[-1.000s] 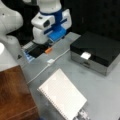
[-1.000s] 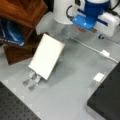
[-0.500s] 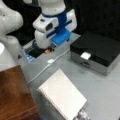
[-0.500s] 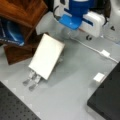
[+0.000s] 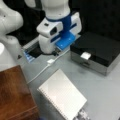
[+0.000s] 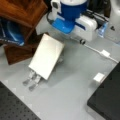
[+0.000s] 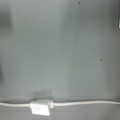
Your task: Turn off the lamps. Pick up the book. Place the book on the shelf position.
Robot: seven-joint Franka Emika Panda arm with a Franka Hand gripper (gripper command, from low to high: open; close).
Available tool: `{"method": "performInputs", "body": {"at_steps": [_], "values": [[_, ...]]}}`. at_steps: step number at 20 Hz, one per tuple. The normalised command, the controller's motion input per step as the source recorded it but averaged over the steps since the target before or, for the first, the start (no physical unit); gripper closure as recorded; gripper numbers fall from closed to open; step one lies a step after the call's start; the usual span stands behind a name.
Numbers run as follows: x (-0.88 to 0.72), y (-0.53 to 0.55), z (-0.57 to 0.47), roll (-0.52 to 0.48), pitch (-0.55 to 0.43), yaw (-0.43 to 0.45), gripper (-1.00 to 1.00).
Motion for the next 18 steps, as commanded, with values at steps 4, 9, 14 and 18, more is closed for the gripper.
{"method": "performInputs", "body": {"at_steps": [4, 9, 14, 18], "values": [[0.54, 0.13, 0.03, -0.283, 0.232, 0.246, -1.00], [0.58, 0.12, 0.00, -0.384, 0.240, 0.299, -1.00], [0.52, 0.04, -0.04, -0.439, 0.199, 0.313, -1.00], [0.30, -0.02, -0.03, -0.618, 0.237, 0.260, -1.00]]}}
